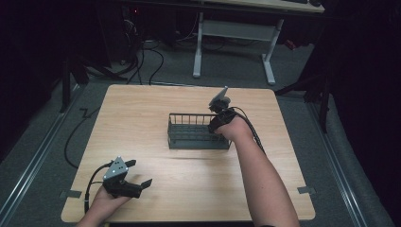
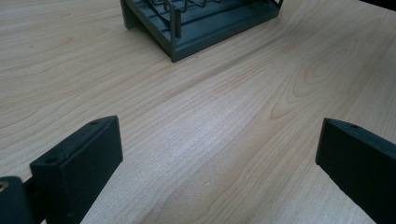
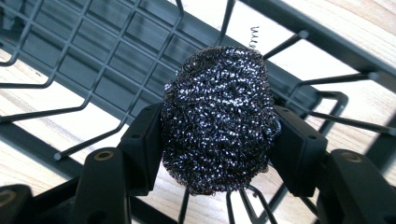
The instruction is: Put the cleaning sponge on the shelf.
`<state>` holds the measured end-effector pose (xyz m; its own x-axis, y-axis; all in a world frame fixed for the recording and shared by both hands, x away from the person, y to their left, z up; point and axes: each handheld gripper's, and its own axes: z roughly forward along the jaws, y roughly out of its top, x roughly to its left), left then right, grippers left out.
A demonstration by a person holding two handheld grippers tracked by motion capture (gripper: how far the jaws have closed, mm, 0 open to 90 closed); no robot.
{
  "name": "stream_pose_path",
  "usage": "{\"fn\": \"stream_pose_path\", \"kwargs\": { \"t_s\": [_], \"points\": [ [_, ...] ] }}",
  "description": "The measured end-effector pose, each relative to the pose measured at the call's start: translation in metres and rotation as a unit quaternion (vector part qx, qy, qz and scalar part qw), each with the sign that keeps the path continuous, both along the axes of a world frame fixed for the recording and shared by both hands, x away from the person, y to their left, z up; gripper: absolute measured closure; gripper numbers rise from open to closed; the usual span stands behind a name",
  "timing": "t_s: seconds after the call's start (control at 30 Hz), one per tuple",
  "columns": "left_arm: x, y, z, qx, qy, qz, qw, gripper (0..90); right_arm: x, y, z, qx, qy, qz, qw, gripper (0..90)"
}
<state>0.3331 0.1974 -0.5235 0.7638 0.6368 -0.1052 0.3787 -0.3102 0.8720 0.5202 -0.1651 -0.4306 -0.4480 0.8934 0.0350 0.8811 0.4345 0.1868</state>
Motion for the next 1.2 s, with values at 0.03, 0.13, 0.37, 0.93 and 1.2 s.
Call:
{"fn": "stream_pose_path", "kwargs": {
  "t_s": [0.03,0.13,0.37,0.93,1.2],
  "points": [
    [0.000,0.000,0.000,-0.001,0.000,0.000,1.0000,1.1,0.000,0.001,-0.003,-0.001,-0.001,0.002,1.0000,39.1],
    [0.000,0.001,0.000,0.000,0.002,0.001,1.0000,1.2,-0.001,0.001,-0.003,0.003,-0.002,-0.004,1.0000,37.5],
    [0.000,-0.001,0.000,0.000,0.002,-0.001,1.0000,1.2,-0.007,-0.003,0.013,0.017,-0.026,-0.012,0.9994,33.0],
    [0.000,-0.003,-0.002,0.004,0.004,-0.006,1.0000,1.2,-0.029,-0.027,0.041,0.043,-0.059,-0.021,0.9971,34.8],
    [0.000,-0.007,-0.001,0.009,0.003,-0.013,0.9999,1.2,-0.056,-0.054,0.039,0.054,-0.070,-0.036,0.9955,35.9]
  ]
}}
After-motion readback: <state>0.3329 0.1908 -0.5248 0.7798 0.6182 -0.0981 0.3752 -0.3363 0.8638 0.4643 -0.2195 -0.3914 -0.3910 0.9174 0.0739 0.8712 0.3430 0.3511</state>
